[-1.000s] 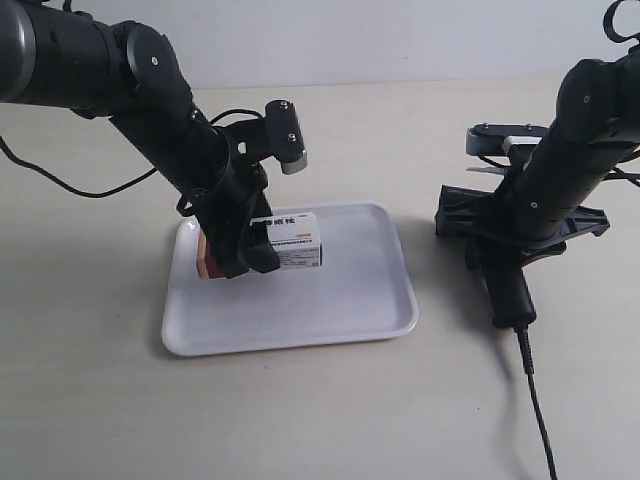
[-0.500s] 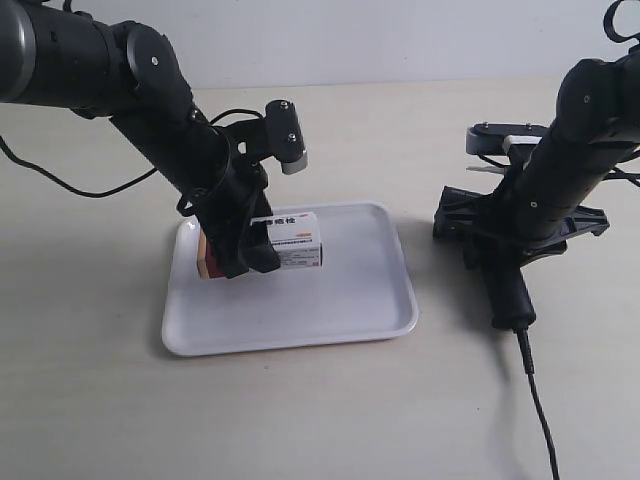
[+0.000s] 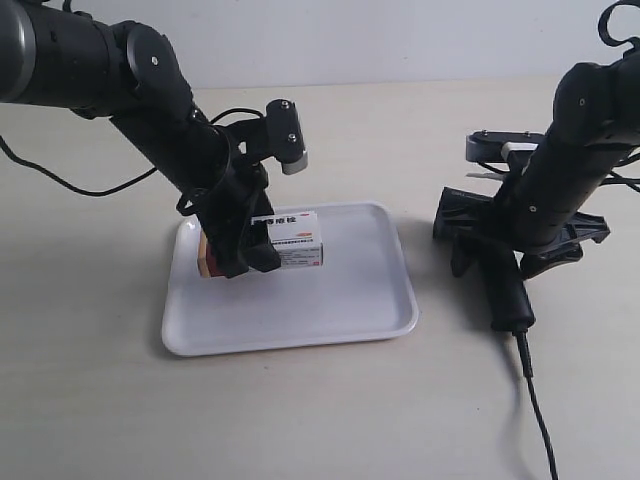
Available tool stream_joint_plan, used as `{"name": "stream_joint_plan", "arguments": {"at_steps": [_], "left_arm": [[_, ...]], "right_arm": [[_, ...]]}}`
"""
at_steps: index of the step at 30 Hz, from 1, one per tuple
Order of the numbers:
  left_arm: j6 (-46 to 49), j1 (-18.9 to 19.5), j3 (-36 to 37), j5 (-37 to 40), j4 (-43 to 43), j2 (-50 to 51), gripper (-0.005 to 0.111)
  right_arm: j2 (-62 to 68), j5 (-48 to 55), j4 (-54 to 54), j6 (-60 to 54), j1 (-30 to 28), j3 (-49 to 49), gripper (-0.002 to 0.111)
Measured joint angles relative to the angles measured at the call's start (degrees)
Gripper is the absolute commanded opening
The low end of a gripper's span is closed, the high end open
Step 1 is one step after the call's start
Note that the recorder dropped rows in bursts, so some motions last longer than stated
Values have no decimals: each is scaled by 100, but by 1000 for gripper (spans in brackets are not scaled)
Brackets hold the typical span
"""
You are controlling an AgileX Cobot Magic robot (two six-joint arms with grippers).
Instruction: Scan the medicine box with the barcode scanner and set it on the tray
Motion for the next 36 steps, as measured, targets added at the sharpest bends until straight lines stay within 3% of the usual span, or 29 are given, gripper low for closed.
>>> {"name": "stream_joint_plan", "arguments": {"at_steps": [31, 33, 36], "left_arm": [[169, 0, 0, -333, -225, 512, 1], [181, 0, 0, -312, -223, 512, 7], [257, 0, 0, -274, -245, 512, 26]], "right_arm": [[-1592, 768, 118, 114, 0, 0, 76], [-1592, 794, 118, 114, 0, 0, 76], [-1592, 820, 118, 114, 0, 0, 76]]}}
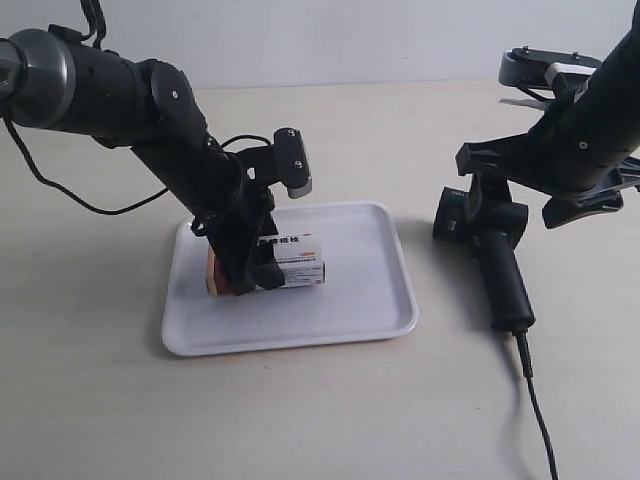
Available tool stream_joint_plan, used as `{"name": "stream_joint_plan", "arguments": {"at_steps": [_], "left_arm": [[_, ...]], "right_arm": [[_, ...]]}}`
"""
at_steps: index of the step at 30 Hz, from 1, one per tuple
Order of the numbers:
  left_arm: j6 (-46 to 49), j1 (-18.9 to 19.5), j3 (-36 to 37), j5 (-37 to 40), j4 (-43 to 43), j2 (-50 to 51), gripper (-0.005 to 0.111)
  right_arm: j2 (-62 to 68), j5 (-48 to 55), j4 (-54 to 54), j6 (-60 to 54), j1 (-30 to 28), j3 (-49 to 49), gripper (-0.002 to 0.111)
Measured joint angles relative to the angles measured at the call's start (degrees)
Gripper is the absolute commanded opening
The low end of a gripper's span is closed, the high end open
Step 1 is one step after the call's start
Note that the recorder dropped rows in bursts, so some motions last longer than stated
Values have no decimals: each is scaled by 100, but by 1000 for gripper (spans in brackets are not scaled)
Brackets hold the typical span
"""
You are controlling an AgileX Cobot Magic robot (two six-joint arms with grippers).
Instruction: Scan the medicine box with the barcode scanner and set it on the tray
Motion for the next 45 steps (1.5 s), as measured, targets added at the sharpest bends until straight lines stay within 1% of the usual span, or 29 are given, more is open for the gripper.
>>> {"name": "stream_joint_plan", "arguments": {"at_steps": [2, 4, 6, 7, 9, 13, 15, 18, 19, 20, 21, 22, 23, 24, 25, 27, 28, 29, 30, 32, 34, 35, 40, 43, 45], "left_arm": [[37, 0, 0, 23, 0, 0, 44], [50, 0, 0, 23, -13, 0, 70], [50, 0, 0, 23, -22, 0, 89], [50, 0, 0, 23, -46, 9, 94], [-24, 0, 0, -46, -103, 12, 96], [-164, 0, 0, -142, -147, 2, 93], [-196, 0, 0, -152, -156, -57, 89], [-206, 0, 0, -141, -156, -268, 76], [-206, 0, 0, -141, -156, -380, 64], [-219, 0, 0, -95, -73, -654, 59], [-219, 0, 0, -70, -32, -779, 43], [-231, 0, 0, -6, 96, -1113, 35], [-231, 0, 0, 7, 135, -1246, 17], [-242, 0, 0, 36, 197, -1570, 9], [-242, 0, 0, 59, 219, -1690, 0], [-256, 0, 0, 210, 302, -2127, 0], [-305, 0, 0, 278, 329, -2250, 0], [-397, 0, 0, 393, 341, -2365, 0], [-502, 0, 0, 487, 341, -2440, 0], [-764, 0, 0, 706, 352, -2588, 0], [-1305, 0, 0, 798, 364, -2760, 0], [-1649, 0, 0, 798, 364, -2883, 0], [-2327, 0, 0, 798, 364, -3395, 0], [-2671, 0, 159, 651, 348, -3848, 0], [-2862, 0, 445, 372, 250, -4267, 0]], "right_arm": [[0, 11, 0, 0, 0, 0, 76], [0, 11, 0, 0, 0, 0, 76], [0, 11, 0, 0, 0, 0, 76], [0, 11, 0, 0, 0, 0, 76], [0, 11, 0, 0, 0, 0, 76], [0, 11, 0, 0, 0, 0, 76], [0, 11, 0, 0, 0, 0, 76], [0, 11, 0, 0, 0, 0, 76], [0, 11, 0, 0, 0, 0, 76], [0, 24, 0, 0, 0, 0, 75], [0, 36, 0, 0, 0, 0, 72], [0, 49, 0, 0, 0, 0, 69], [0, 49, 0, 0, 0, 0, 59], [0, 49, 0, 11, 0, 0, 54], [0, 49, 0, 11, 0, 0, 46], [0, 91, 0, 11, 0, 0, 29], [0, 122, 0, 11, 0, 0, 17], [0, 180, 0, -15, 0, 0, 7], [-13, 217, 0, -98, 0, 0, 0], [-124, 316, 0, -240, 0, 0, 0], [-402, 339, 0, -299, 0, 0, 0], [-661, 339, 0, -327, 0, 0, 0], [-1942, 110, 25, -339, 0, 134, 0], [-2938, -370, 48, -339, 0, 477, 0], [-3612, -623, 61, -339, 0, 788, 0]]}}
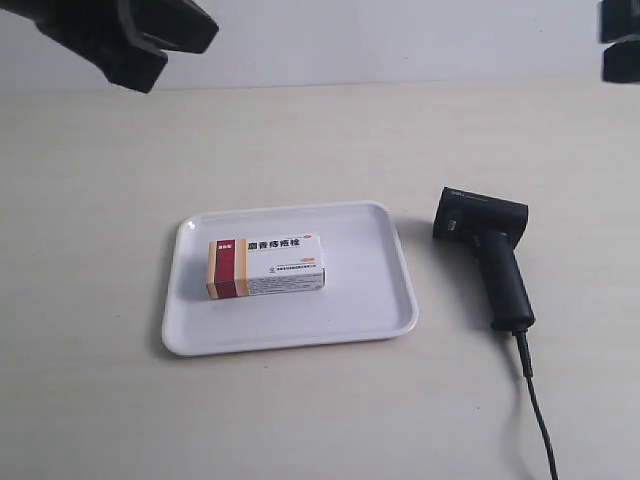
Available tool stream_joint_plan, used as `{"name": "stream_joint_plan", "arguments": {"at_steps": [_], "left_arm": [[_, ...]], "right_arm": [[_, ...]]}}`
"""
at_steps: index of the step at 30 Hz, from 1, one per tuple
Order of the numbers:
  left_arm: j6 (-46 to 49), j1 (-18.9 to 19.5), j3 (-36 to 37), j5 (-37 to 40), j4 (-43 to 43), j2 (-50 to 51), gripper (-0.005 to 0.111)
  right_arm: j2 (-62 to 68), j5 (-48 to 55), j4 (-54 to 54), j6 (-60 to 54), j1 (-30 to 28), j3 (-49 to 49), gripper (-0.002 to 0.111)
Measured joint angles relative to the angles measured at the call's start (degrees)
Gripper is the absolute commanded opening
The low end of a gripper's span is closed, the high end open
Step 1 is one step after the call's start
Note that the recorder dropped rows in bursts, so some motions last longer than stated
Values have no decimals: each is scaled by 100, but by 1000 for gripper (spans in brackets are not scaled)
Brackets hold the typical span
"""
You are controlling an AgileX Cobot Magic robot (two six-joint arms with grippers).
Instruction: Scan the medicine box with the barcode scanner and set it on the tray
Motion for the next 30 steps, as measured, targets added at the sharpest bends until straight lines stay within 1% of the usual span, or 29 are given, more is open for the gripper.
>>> {"name": "stream_joint_plan", "arguments": {"at_steps": [2, 3, 4, 5, 6, 7, 9, 11, 12, 13, 14, 17, 21, 25, 30], "left_arm": [[-119, 0, 519, -483, -203, -486, 0], [-176, 0, 1103, -1001, -479, -963, 0], [-190, 0, 1443, -1268, -636, -1232, 0], [-190, 0, 2091, -1699, -870, -1720, 0], [-175, 0, 2388, -1853, -927, -1996, 0], [-150, 0, 2851, -2039, -986, -2535, 0], [-114, 0, 3377, -2162, -1024, -3203, 0], [-113, 0, 3707, -2294, -1024, -3781, 0], [-113, 0, 3793, -2527, -1024, -4149, 0], [-113, 27, 3822, -2665, -1024, -4306, 0], [-113, 146, 3822, -2881, -1024, -4499, 0], [-113, 435, 3840, -2940, -936, -4588, 0], [-113, 825, 3886, -2854, -881, -4591, 0], [-113, 905, 3894, -2790, -881, -4660, 0], [-113, 905, 3894, -2660, -881, -4938, 0]], "right_arm": [[-751, -171, 24, 0, 0, 314, 0], [-1476, -225, 33, 0, 0, 579, 0], [-1831, -240, 33, 0, 0, 713, 0], [-2448, -293, 33, 0, 0, 931, 0], [-2767, -309, 0, 0, 0, 1032, 0], [-3294, -333, -88, -9, 0, 1167, 0], [-3984, -333, -246, -208, 0, 1287, 0], [-4465, -310, -473, -483, 0, 1301, 0], [-4717, -310, -793, -540, 0, 1301, 0], [-4837, -287, -993, -553, 0, 1301, 0], [-5024, -185, -1352, -527, 0, 1301, 0], [-5217, 73, -1759, -319, 0, 1301, 0], [-5501, 233, -1929, -192, 0, 1301, 0], [-5746, 433, -2101, -111, 0, 1301, 0], [-5768, 1108, -2050, 16, 0, 1331, 0]]}}
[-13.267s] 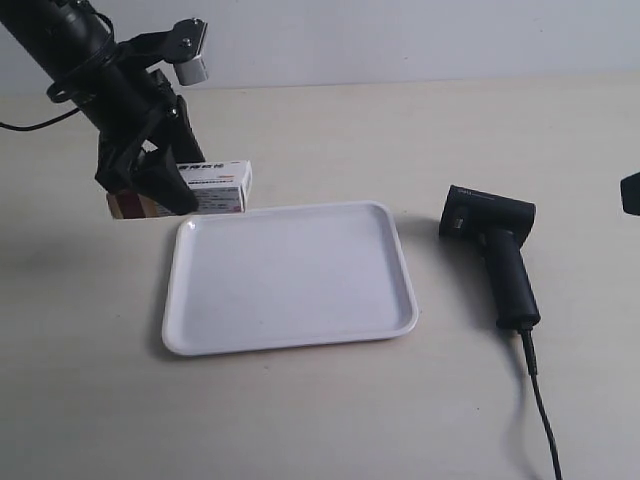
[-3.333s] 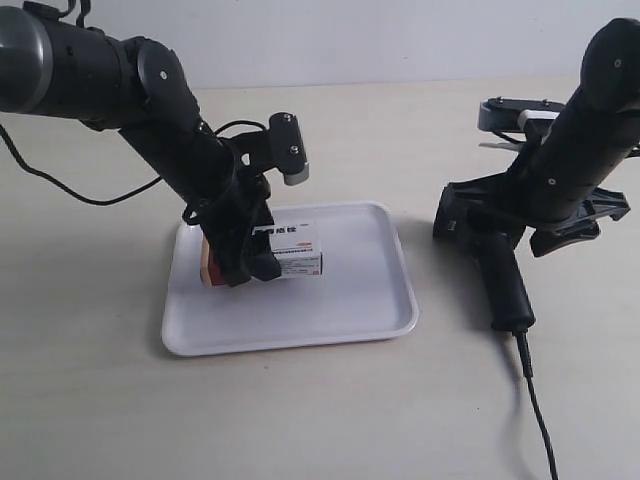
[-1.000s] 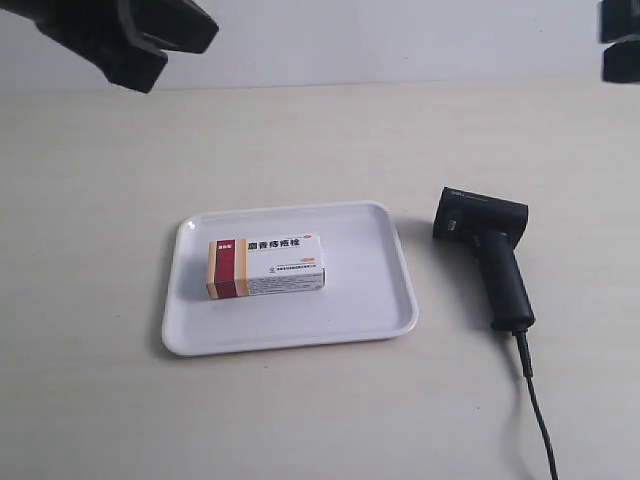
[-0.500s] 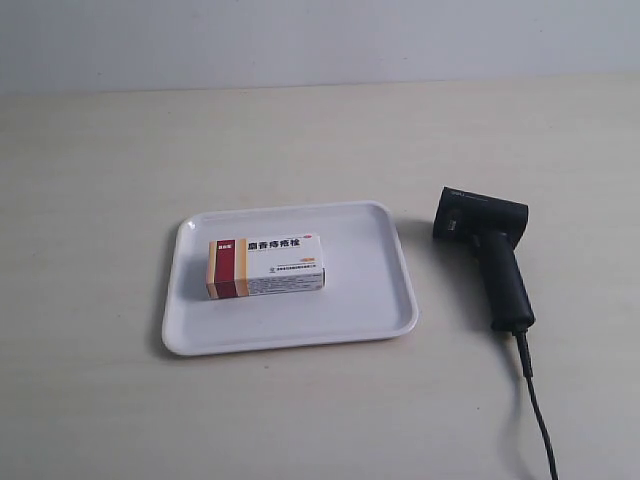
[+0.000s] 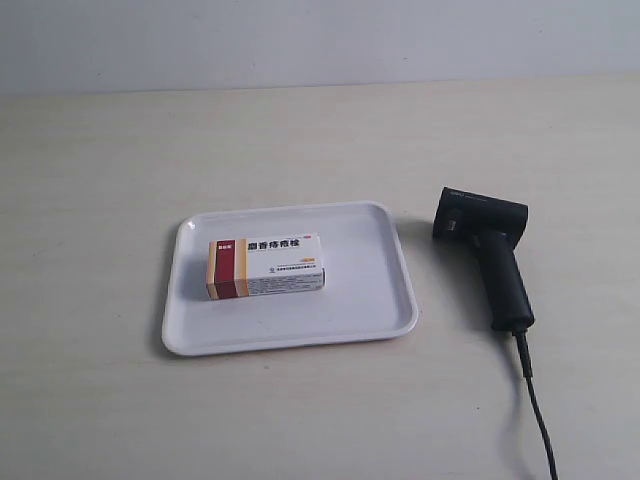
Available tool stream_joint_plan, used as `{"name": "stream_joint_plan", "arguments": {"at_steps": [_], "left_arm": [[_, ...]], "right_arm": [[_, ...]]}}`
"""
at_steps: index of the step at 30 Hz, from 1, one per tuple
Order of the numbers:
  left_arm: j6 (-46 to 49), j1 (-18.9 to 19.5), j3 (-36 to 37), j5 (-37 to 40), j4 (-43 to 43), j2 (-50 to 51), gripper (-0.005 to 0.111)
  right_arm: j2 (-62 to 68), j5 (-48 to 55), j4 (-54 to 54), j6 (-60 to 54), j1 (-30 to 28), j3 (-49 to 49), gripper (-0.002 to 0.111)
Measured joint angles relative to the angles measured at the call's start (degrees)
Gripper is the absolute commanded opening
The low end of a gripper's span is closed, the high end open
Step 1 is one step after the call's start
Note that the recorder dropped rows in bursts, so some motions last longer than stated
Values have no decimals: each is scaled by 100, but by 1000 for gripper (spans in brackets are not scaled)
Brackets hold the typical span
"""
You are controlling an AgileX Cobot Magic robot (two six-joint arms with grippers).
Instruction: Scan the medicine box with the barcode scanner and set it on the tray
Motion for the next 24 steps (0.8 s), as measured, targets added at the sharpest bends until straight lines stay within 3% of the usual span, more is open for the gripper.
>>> {"name": "stream_joint_plan", "arguments": {"at_steps": [11, 24], "left_arm": [[-352, 0, 531, 188, 0, -614, 0], [-377, 0, 530, 204, 0, -994, 0]], "right_arm": [[0, 143, 369, 395, 0, 36, 0], [0, 145, 388, 453, 0, 36, 0]]}}
